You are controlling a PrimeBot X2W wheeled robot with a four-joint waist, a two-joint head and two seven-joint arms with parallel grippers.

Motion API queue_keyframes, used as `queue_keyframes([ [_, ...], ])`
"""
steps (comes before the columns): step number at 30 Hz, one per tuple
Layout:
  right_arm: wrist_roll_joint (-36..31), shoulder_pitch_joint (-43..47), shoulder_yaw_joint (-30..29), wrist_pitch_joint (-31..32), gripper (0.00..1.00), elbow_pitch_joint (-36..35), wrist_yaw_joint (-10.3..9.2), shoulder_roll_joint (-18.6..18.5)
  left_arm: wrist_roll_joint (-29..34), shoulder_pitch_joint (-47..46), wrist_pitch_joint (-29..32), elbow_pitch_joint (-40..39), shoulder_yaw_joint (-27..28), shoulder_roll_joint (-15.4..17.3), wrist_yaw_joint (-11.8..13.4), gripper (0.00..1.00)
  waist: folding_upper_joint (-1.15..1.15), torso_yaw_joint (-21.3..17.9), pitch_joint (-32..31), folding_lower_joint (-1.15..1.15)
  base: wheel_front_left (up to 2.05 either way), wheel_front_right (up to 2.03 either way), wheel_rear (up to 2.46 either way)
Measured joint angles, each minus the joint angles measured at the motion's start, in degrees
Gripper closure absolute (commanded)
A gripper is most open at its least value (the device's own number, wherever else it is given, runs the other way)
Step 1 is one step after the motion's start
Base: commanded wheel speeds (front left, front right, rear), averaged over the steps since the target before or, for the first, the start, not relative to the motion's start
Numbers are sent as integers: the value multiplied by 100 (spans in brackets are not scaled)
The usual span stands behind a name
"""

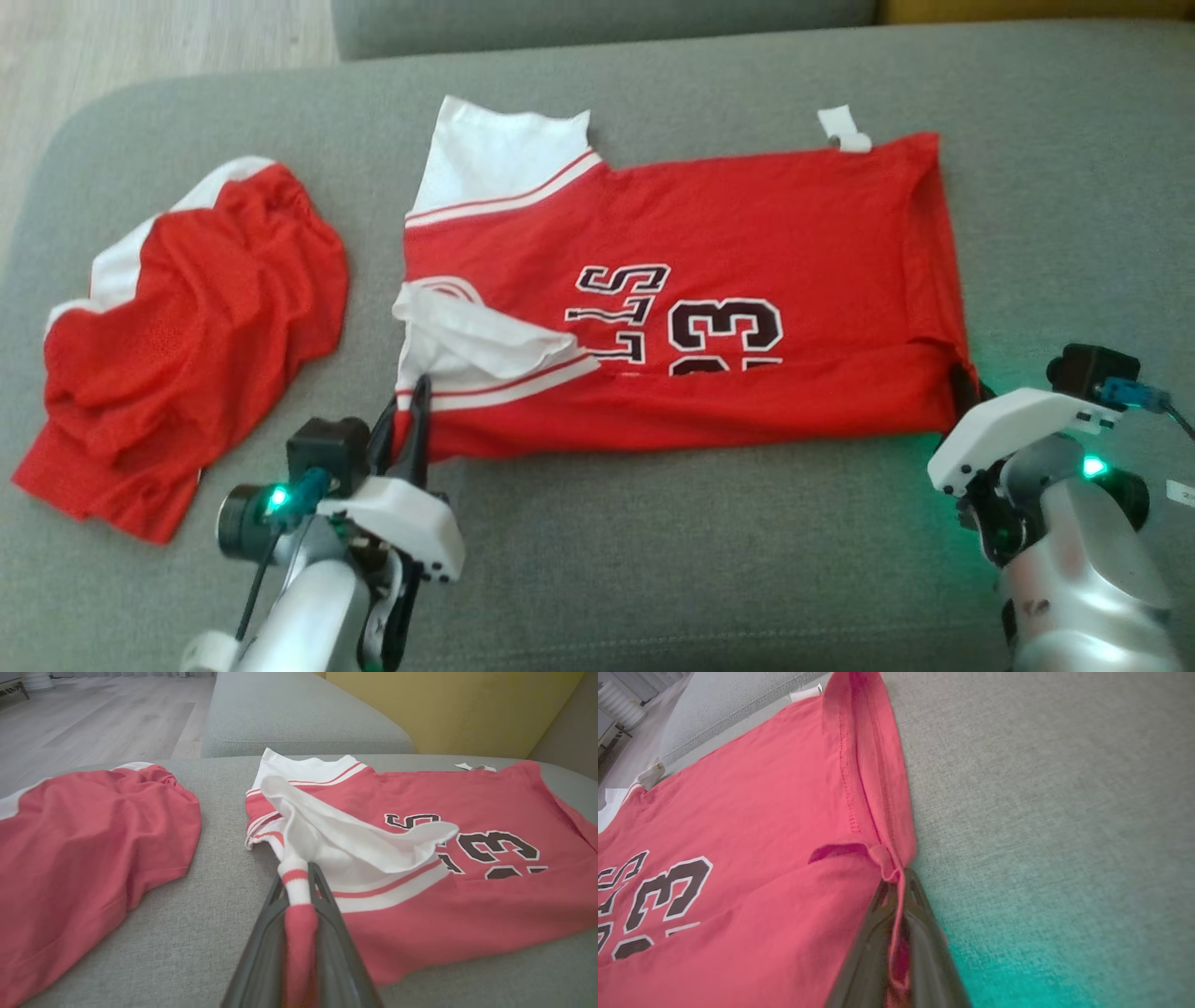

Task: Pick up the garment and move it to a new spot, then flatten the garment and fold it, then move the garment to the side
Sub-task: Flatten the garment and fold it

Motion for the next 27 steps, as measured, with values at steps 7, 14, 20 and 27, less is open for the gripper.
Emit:
queue_keyframes([
  [7, 1, 378, 36, 505, 100, -447, 0, -37, -105, 489, 151, 86, -18, 171, -13, 100, 0, -81, -422, 0, 0, 0, 0],
  [14, 331, 1532, 196, 1450, 100, -1511, 0, -158, -221, 1410, 352, -230, -80, 361, -7, 100, 0, -181, -974, 0, 0, 0, 0],
  [20, 327, 2126, 112, 1944, 98, -2453, 1, -131, -354, 1525, 537, -412, -115, 446, 1, 96, 0, -220, -977, 0, 0, 0, 0],
  [27, 78, 2233, -398, 1631, 0, -3074, 0, -10, -368, 1517, 619, -501, -129, 458, 130, 0, 0, -236, -893, 0, 0, 0, 0],
])
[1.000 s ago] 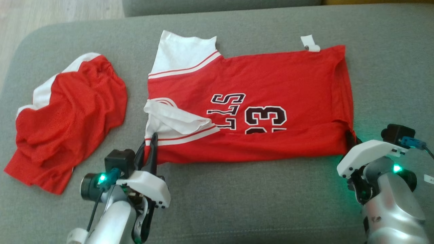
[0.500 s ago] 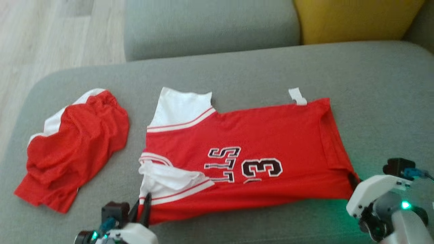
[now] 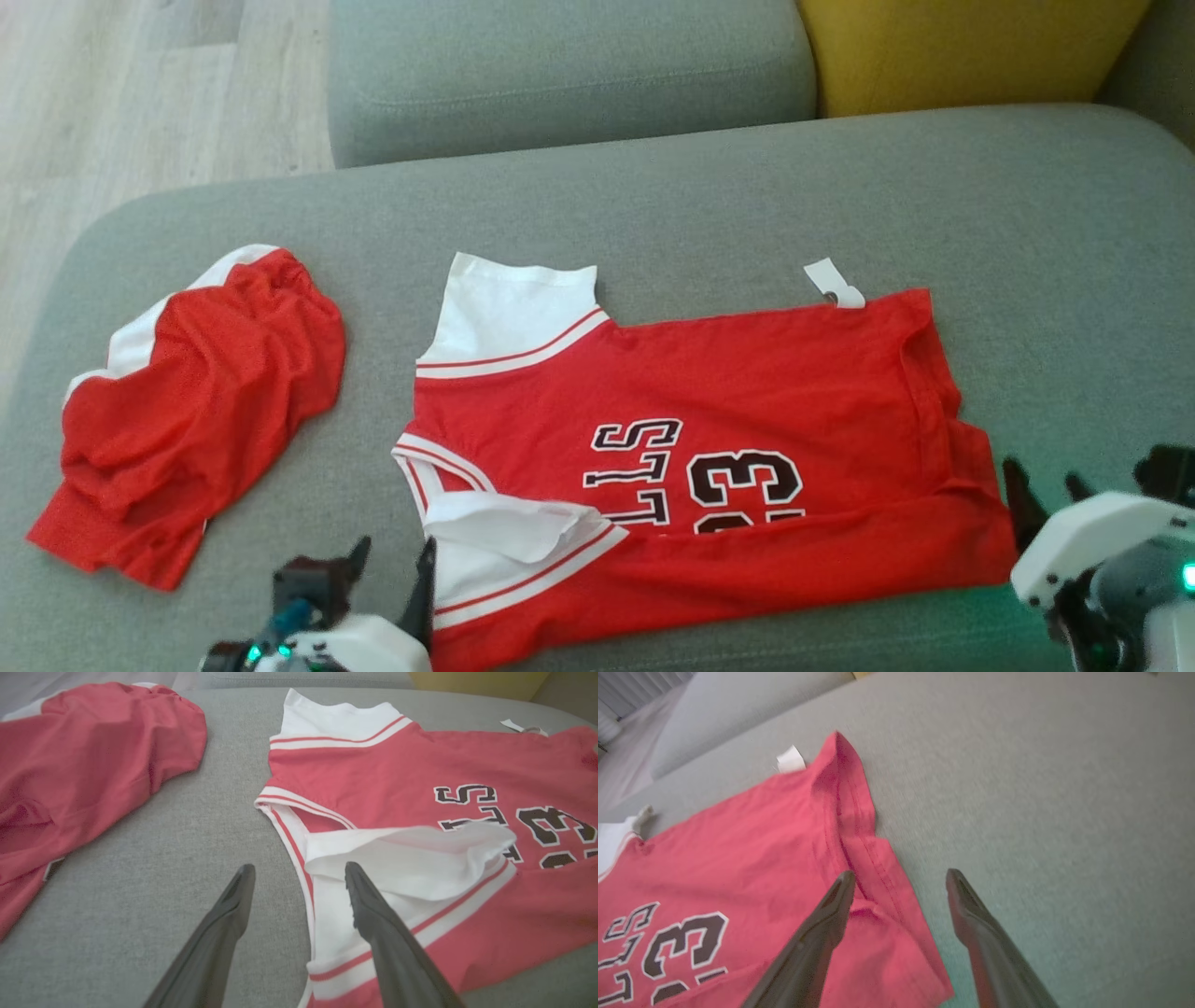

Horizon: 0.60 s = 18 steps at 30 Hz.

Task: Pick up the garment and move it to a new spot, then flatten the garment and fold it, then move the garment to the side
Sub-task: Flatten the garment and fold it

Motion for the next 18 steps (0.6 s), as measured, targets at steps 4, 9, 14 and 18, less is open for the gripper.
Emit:
queue_keyframes([
  [4, -58, -147, 172, -467, 0, -236, 0, 24, -48, -85, -222, -196, 272, 16, 127, 0, 0, -34, 80, 0, 0, 0, 0],
  [9, -57, -582, 692, -1094, 0, -427, 0, 26, -135, -632, -480, -458, 550, 46, 191, 0, 0, -94, 252, 0, 0, 0, 0],
  [14, -58, -1205, 1076, -1549, 0, -378, 0, 19, -275, -1624, -321, -482, 557, 73, -97, 0, 0, -166, 576, 0, 0, 0, 0],
  [18, -149, -1798, 1422, -1638, 0, -120, 0, -63, -402, -2677, 243, 14, 482, 205, -611, 0, 0, -258, 902, 0, 0, 0, 0],
])
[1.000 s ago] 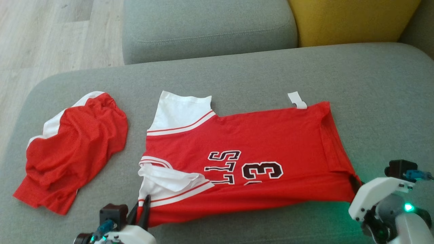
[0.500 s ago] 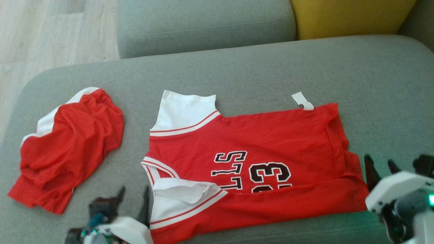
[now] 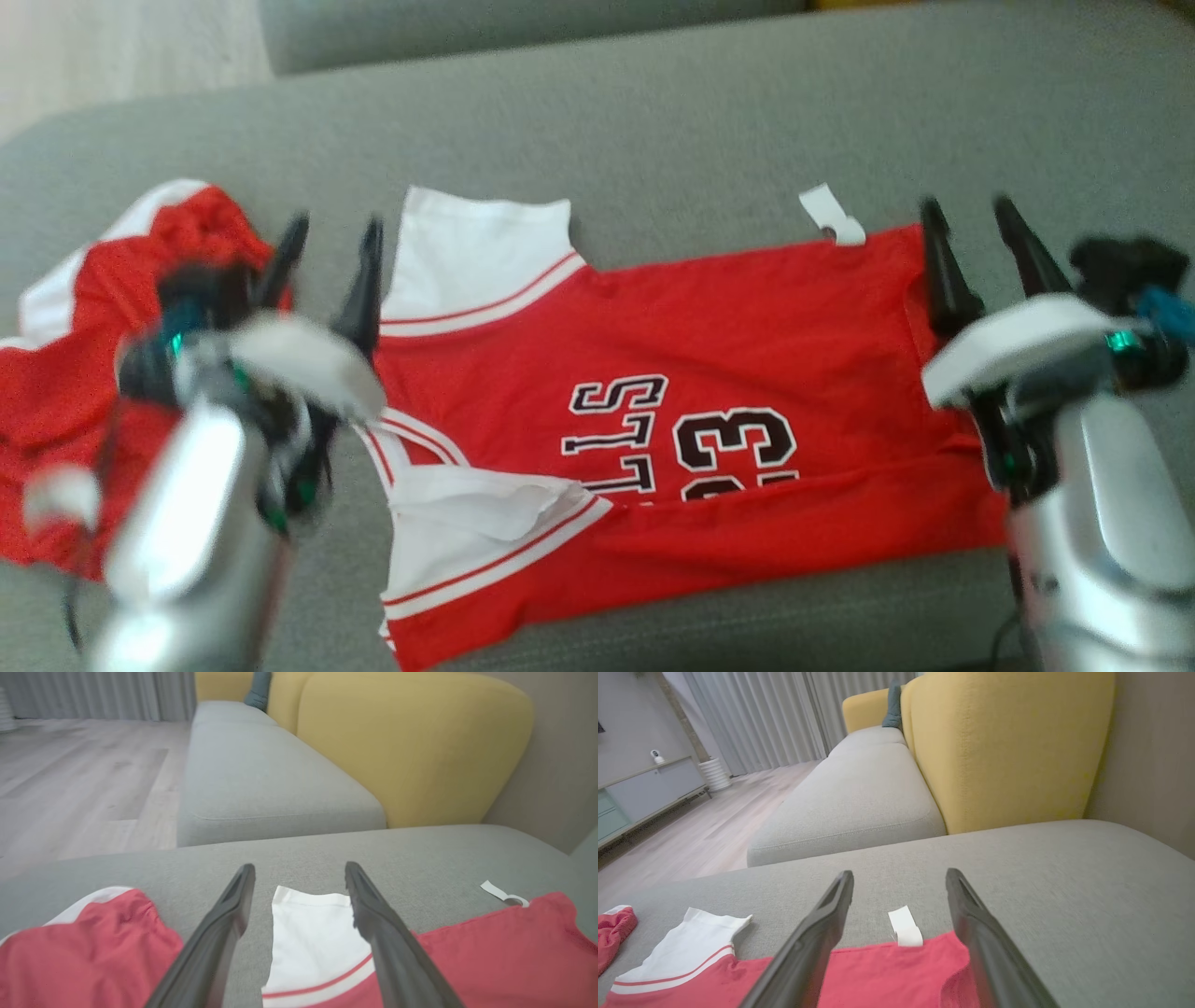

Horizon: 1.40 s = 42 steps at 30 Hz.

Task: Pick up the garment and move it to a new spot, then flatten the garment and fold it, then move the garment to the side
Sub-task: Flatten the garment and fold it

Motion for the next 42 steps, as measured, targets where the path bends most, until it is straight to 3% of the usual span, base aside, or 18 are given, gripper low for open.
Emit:
queue_keyframes([
  [4, -1, -633, 286, -57, 0, 313, 0, -86, -297, -1139, 967, 843, -151, 175, -597, 0, 0, -148, 339, 0, 0, 0, 0],
  [7, 0, -1045, 404, -85, 0, 558, 1, -100, -431, -1837, 1645, 1451, -334, 330, -818, 0, 0, -297, 563, 0, 0, 0, 0],
  [18, 82, -1749, 935, -337, 0, 1092, 0, -130, -483, -2873, 2510, 2651, -1239, 761, -896, 0, 0, -771, 1068, 1, 0, 0, 0],
  [25, 168, -1979, 1128, -435, 0, 1228, 0, -158, -506, -3116, 2472, 3181, -1663, 978, -933, 0, 0, -943, 1273, 1, 0, 0, 0],
  [37, 168, -2117, 1196, -452, 0, 1354, 0, -286, -886, -3521, 2156, 3623, -2023, 915, -936, 0, 0, -963, 1487, 0, 0, 0, 0],
  [38, 168, -2143, 1195, -414, 0, 1369, 0, -299, -985, -3549, 2163, 3631, -2038, 898, -935, 39, 0, -957, 1504, 0, 0, 0, 0],
  [39, 168, -2183, 1193, -402, 0, 1380, 0, -312, -1120, -3567, 2183, 3613, -2057, 879, -932, 100, 0, -949, 1519, 0, 0, 0, 0],
  [42, 168, -2286, 1185, -349, 0, 1411, 0, -370, -1634, -3564, 2354, 3459, -2181, 783, -931, 100, 0, -899, 1527, 0, 0, 0, 0],
])
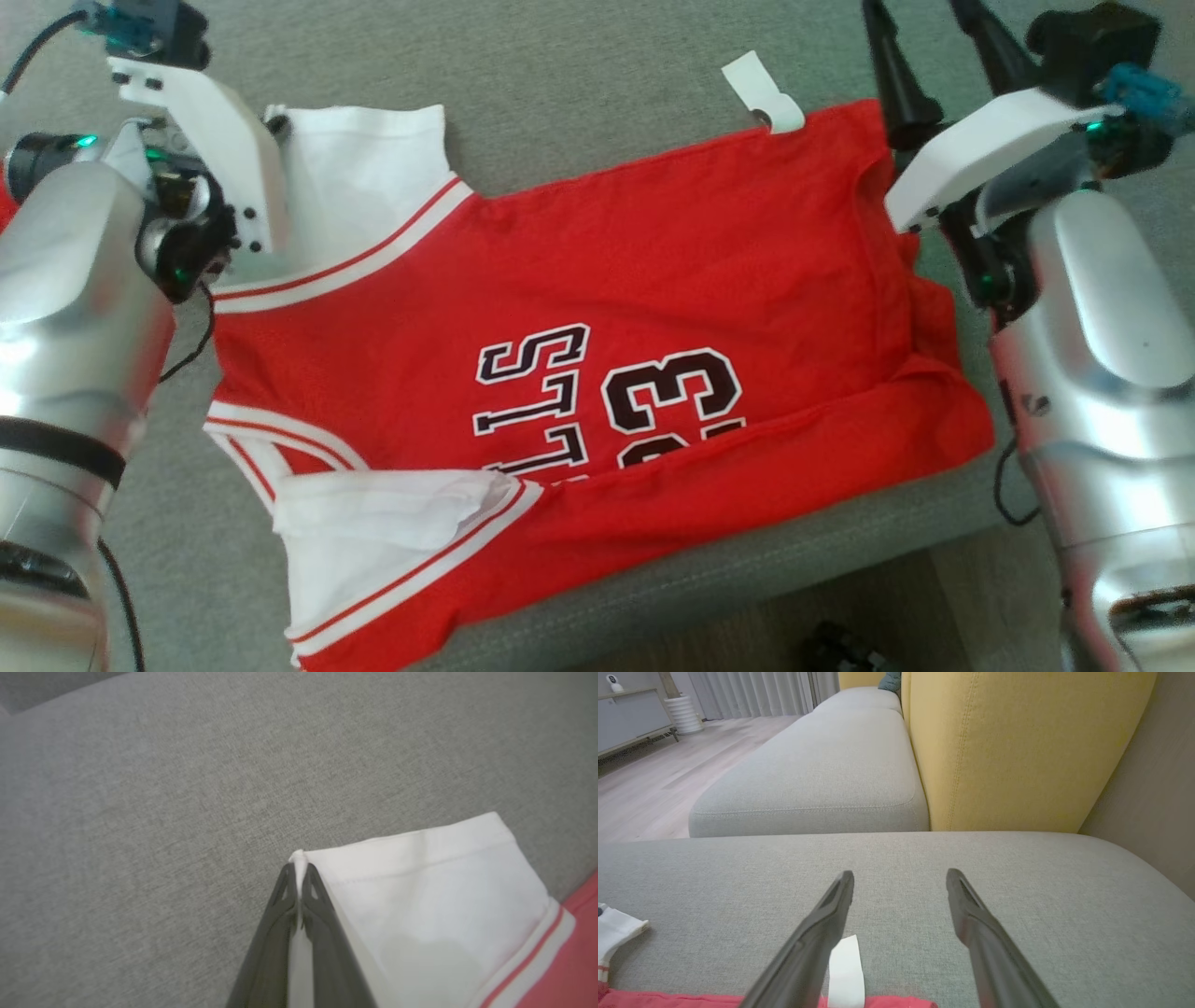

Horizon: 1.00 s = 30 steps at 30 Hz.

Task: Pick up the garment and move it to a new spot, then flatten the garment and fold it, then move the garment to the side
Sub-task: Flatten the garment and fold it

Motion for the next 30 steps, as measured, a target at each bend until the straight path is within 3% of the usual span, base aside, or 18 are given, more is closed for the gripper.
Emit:
queue_keyframes([
  [6, 186, -24, -41, 261, 0, 286, 0, -162, -186, 21, -474, -215, -229, 15, 0, 100, 0, 179, -89, 0, 0, 0, 0],
  [13, 434, -24, 35, 591, 0, 726, 0, -678, -320, 19, -965, -822, -461, 47, -3, 100, 0, 527, -237, 0, 0, 0, 0],
  [22, 846, -19, 288, 1301, 0, 1346, 1, -1143, -482, 311, -1105, -1736, -586, 226, -2, 100, 0, 910, -393, 0, 0, 0, 0],
  [30, 1055, -40, 499, 1819, 0, 1681, 1, -1226, -506, 500, -1034, -2305, -614, 344, 190, 100, 0, 1052, -350, 0, 0, 0, 0],
])
